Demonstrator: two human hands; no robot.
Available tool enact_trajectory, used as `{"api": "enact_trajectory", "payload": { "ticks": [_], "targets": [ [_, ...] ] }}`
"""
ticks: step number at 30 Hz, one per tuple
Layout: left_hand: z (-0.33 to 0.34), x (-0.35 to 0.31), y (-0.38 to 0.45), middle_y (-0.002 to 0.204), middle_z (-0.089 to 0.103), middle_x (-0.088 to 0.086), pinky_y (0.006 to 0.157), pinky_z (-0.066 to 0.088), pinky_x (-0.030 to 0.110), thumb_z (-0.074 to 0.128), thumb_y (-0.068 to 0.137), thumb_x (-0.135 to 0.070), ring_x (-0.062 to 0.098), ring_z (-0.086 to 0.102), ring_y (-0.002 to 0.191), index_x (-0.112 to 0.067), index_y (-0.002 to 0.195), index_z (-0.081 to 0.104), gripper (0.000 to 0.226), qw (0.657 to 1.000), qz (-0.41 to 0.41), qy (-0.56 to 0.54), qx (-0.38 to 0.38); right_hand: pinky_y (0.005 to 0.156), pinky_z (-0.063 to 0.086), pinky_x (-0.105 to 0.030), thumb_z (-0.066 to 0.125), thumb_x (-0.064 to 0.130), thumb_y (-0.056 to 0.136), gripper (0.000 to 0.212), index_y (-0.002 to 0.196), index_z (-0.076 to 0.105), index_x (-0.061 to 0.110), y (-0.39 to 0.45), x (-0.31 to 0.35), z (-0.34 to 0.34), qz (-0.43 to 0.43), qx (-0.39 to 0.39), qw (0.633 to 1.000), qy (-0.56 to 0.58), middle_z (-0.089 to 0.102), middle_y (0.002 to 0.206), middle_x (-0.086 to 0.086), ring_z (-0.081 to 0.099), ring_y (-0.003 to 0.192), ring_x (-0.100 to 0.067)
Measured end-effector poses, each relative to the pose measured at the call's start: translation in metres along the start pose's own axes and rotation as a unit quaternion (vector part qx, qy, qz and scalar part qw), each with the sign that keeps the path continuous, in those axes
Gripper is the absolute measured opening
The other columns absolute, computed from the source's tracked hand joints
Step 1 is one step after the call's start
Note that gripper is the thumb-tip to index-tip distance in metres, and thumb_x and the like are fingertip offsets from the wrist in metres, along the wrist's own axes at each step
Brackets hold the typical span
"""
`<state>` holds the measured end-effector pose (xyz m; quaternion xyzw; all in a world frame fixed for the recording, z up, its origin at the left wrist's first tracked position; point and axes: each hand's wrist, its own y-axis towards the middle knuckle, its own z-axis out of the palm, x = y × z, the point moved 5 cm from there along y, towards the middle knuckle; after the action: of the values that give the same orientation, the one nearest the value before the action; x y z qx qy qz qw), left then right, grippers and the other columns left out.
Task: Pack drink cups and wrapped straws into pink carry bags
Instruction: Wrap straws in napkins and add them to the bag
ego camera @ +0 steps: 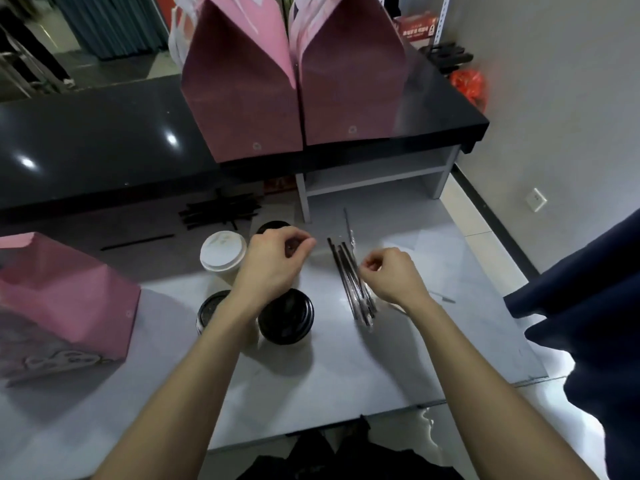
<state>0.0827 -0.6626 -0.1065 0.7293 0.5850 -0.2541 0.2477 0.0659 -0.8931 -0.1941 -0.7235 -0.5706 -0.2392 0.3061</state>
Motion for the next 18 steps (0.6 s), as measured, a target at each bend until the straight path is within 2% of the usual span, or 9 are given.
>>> {"api": "enact_trajectory", "payload": {
  "ticks": [2, 5, 8, 11, 13, 15, 18],
  "targets": [
    [0.021, 0.002, 0.006, 0.098, 0.081, -0.008, 0.077, 0.059, 0.034, 0.065, 0.107, -0.044, 0.012, 0.077, 0.079, -0.023, 0.115, 0.080, 0.027, 0.992, -0.061, -0.102, 0.038, 0.068, 0.054, -0.031, 0.073, 0.017, 0.092, 0.011, 0.082, 0.078, 0.017, -0.005, 0.013, -0.002, -0.054, 0.018, 0.995, 0.079, 0.074, 0.074, 0.003, 0.065, 0.067, -0.016],
    [0.041, 0.003, 0.012, 0.091, 0.083, -0.002, 0.067, 0.050, 0.033, 0.069, 0.106, -0.038, 0.011, 0.073, 0.070, -0.020, 0.104, 0.080, 0.021, 0.981, -0.081, -0.171, 0.046, 0.056, 0.043, -0.018, 0.077, 0.024, 0.096, 0.011, 0.086, 0.079, 0.022, -0.009, 0.029, 0.005, -0.120, 0.060, 0.982, 0.134, 0.070, 0.066, 0.009, 0.055, 0.053, -0.003],
    [0.042, 0.012, 0.015, 0.083, 0.081, 0.004, 0.066, 0.049, 0.032, 0.075, 0.103, -0.028, 0.012, 0.066, 0.065, -0.017, 0.093, 0.079, 0.016, 0.975, -0.088, -0.205, 0.006, 0.054, 0.052, -0.025, 0.073, 0.035, 0.101, 0.019, 0.085, 0.079, 0.025, -0.004, 0.024, 0.016, -0.106, 0.065, 0.979, 0.164, 0.074, 0.070, 0.005, 0.062, 0.054, -0.009],
    [0.037, 0.019, 0.014, 0.084, 0.080, 0.005, 0.066, 0.047, 0.031, 0.076, 0.103, -0.026, 0.014, 0.064, 0.066, -0.016, 0.092, 0.079, 0.016, 0.964, -0.100, -0.246, -0.011, 0.071, 0.056, -0.032, 0.071, 0.033, 0.099, 0.016, 0.087, 0.078, 0.024, 0.011, -0.002, 0.018, -0.055, -0.026, 0.998, 0.017, 0.075, 0.080, 0.004, 0.069, 0.073, -0.018],
    [0.032, 0.022, 0.013, 0.085, 0.081, 0.003, 0.068, 0.049, 0.030, 0.075, 0.103, -0.027, 0.013, 0.065, 0.068, -0.017, 0.094, 0.080, 0.014, 0.963, -0.096, -0.250, -0.015, 0.079, 0.059, -0.037, 0.072, 0.026, 0.095, 0.014, 0.092, 0.078, 0.015, 0.019, -0.022, 0.025, 0.011, -0.019, 0.997, -0.068, 0.076, 0.087, -0.007, 0.071, 0.085, -0.031],
    [0.028, 0.023, 0.012, 0.086, 0.081, 0.002, 0.069, 0.051, 0.028, 0.075, 0.103, -0.027, 0.011, 0.066, 0.068, -0.018, 0.095, 0.080, 0.014, 0.965, -0.087, -0.245, -0.023, 0.070, 0.056, -0.036, 0.070, 0.015, 0.091, 0.014, 0.080, 0.071, 0.007, 0.023, -0.031, 0.036, 0.053, 0.023, 0.991, -0.122, 0.068, 0.075, -0.013, 0.067, 0.079, -0.038],
    [0.026, 0.025, 0.012, 0.086, 0.082, 0.000, 0.068, 0.052, 0.025, 0.074, 0.104, -0.028, 0.008, 0.067, 0.067, -0.018, 0.097, 0.080, 0.013, 0.969, -0.080, -0.231, -0.024, 0.060, 0.045, -0.034, 0.058, 0.000, 0.081, 0.017, 0.066, 0.054, 0.008, 0.027, -0.034, 0.046, 0.069, 0.031, 0.987, -0.144, 0.051, 0.064, -0.010, 0.057, 0.068, -0.037]
  ]
}}
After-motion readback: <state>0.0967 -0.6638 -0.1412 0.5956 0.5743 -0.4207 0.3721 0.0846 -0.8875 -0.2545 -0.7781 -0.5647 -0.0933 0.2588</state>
